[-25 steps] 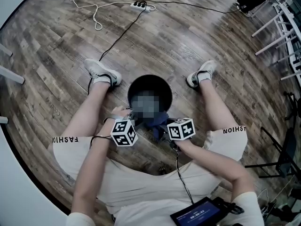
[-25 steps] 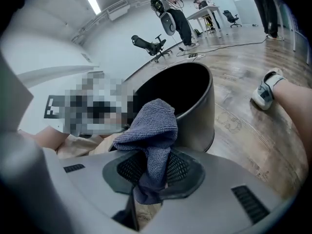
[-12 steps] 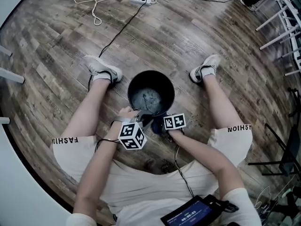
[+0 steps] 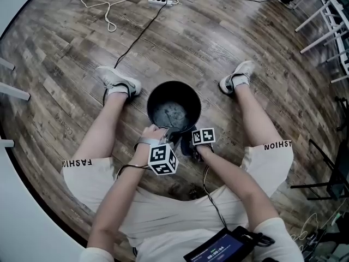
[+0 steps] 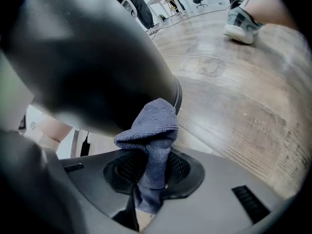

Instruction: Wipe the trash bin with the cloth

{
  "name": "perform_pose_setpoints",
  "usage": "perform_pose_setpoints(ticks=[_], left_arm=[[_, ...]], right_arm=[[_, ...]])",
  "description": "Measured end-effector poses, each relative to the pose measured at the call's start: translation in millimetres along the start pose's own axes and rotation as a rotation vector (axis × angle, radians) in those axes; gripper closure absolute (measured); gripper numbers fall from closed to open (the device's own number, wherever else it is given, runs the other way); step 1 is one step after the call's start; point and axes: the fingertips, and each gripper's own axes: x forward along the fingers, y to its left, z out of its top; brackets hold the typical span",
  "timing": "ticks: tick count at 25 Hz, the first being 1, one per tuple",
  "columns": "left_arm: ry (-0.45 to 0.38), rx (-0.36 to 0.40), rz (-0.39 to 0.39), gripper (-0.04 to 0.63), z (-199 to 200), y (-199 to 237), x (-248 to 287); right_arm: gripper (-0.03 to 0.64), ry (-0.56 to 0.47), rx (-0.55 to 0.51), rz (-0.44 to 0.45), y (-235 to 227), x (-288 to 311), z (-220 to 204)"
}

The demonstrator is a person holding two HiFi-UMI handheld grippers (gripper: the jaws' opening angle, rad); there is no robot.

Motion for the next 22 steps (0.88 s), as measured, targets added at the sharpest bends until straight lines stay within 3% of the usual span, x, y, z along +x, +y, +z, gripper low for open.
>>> perform_pose_setpoints(ticks=[4,9,16,22], left_arm=[[-0.026,0.084,0.002,0.474,-9,10,-19],[-0.014,0.142,-0.071,0.448,-33,18,-31],[0.013,0.128,-0.071,0.453,-52,12,-14],[0.035,0.126,-0.074,0.471,-47,8,-12]], right_arm=[[0.529,0.010,-0.084,0.041,23,-51,-7],[0.529,-0.124,-0.172,0.098,75,-126,19],[0.529,-0.219,-0.530,0.077,141,-173,48],[0.529,-0.129,-0.489,0.072,125,-131,40]])
